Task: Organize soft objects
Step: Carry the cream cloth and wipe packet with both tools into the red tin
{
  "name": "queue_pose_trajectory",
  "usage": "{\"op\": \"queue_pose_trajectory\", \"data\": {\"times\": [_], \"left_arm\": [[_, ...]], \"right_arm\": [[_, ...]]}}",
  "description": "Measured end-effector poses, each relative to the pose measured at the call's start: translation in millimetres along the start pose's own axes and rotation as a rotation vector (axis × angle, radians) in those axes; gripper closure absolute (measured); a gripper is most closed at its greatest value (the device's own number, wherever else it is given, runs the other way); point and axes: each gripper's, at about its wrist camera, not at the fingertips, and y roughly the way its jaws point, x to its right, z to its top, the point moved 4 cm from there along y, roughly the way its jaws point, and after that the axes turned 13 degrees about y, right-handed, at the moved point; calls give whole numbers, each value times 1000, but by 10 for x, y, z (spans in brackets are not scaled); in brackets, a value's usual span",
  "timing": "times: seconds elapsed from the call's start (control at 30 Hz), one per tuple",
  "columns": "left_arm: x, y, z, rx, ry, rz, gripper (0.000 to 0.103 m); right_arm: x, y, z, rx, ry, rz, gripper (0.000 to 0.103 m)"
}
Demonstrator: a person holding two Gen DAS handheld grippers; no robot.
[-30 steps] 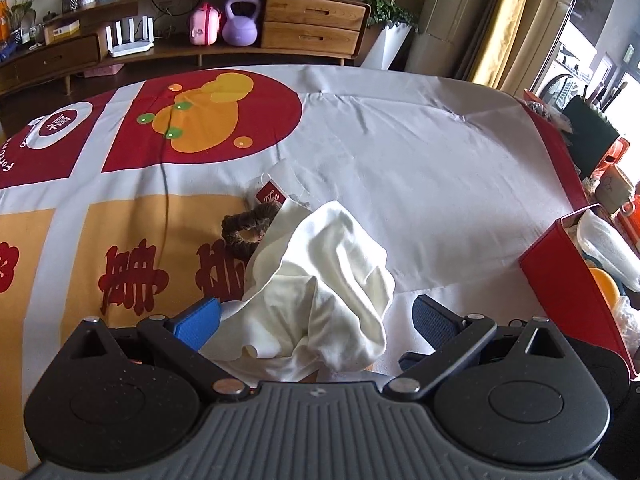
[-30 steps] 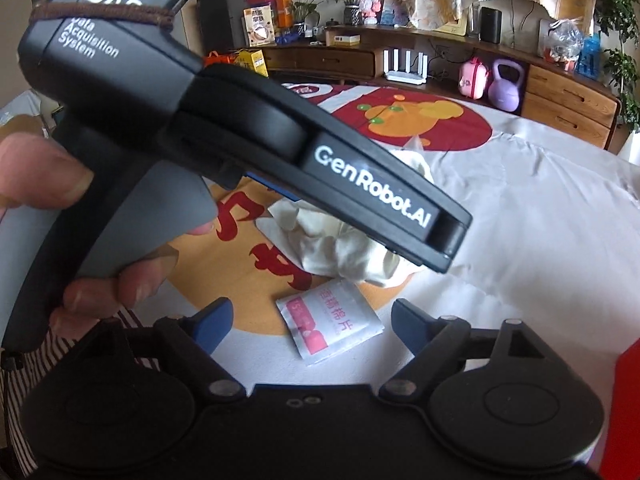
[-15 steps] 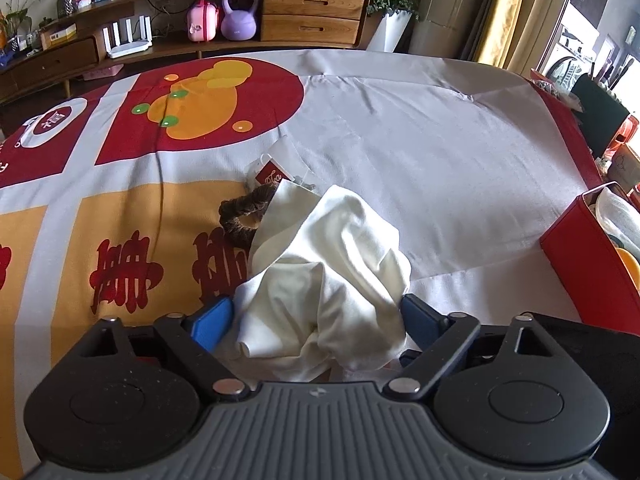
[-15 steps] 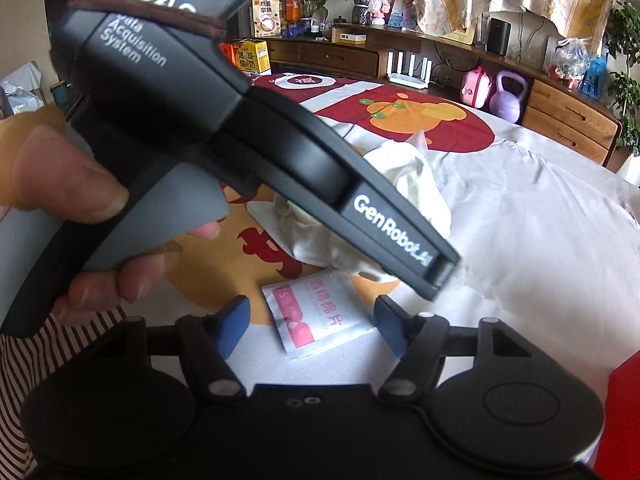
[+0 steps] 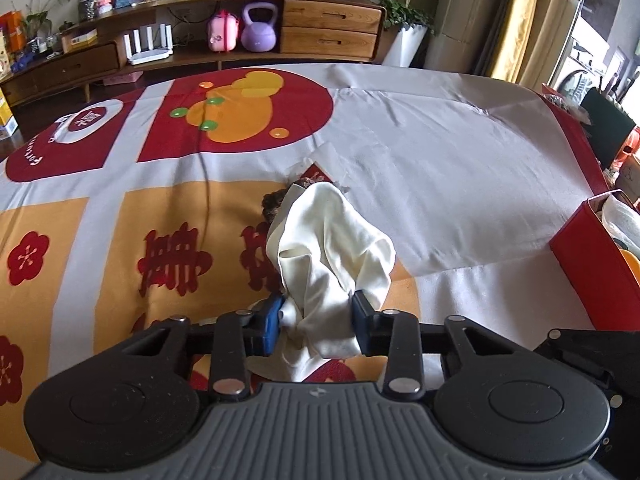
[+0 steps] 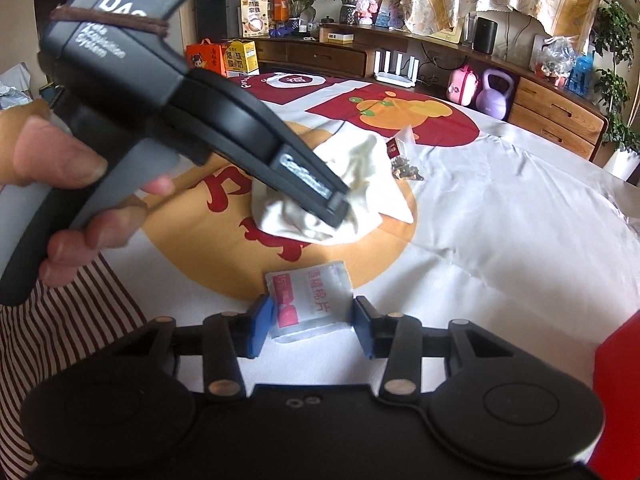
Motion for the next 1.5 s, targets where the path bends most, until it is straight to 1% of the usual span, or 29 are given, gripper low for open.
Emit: {"op": "queue_pose_trajectory", "data": {"times": [0.1,0.17,0.3,0.37,0.63,0.9,1.1,1.5], "left_arm": [[-27,-70,-46,8,-6,16,73],[-36,-123,-69,18,1,28,77],[-88,-241,-106,33,-17,21,81],[-112,-310,-119,43,-23,22,84],[-211,-634,-143,91,-55,14,85],[-222,-955,-116,120,-65,8,85],[-21,-1198,-77,136,-33,-18,85],[634,-1601,108,183,52,-84,85]], "right_arm": [[8,-31,-18,-1,5,-10,61],[16,-64,-29,1,10,-16,62],[33,-143,-45,6,34,-16,62],[44,-197,-62,8,49,-19,63],[112,-425,-54,35,102,-23,64],[188,-826,-59,82,160,-20,63],[263,-1172,-57,122,189,-32,63],[462,-1830,-117,201,237,-75,63]]}}
